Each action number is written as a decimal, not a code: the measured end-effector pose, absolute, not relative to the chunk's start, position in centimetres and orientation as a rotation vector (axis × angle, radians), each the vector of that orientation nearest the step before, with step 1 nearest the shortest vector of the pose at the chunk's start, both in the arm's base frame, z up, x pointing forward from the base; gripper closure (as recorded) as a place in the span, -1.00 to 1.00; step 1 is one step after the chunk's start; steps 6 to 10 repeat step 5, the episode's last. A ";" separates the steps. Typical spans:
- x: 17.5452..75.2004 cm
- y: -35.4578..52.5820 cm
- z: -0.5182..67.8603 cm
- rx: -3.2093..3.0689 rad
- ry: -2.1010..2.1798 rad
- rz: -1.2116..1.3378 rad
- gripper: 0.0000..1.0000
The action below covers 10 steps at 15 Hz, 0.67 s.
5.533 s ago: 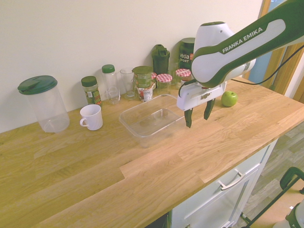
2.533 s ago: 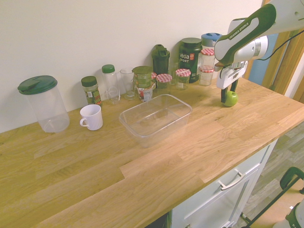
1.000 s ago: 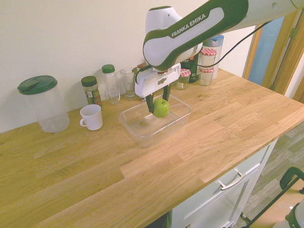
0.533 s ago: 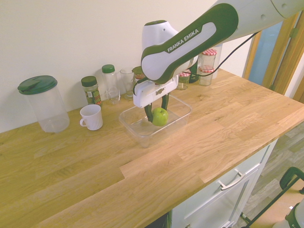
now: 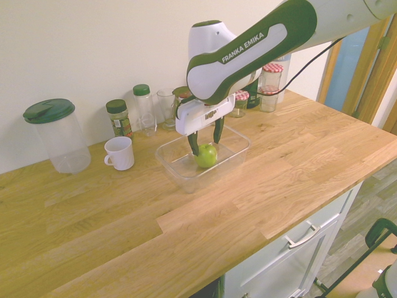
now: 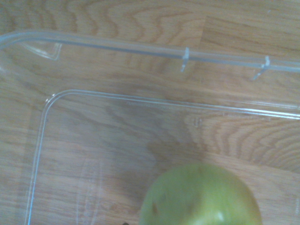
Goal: Put the apple into the container
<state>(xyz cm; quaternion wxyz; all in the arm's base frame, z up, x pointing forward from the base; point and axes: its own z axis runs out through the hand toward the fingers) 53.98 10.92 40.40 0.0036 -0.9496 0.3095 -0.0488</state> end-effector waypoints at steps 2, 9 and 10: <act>53.2 7.5 44.0 -2.933 1.053 -0.150 -1.00; 50.1 -4.8 48.4 -2.841 1.302 -0.135 -1.00; 50.1 -4.8 48.4 -2.841 1.302 -0.135 -1.00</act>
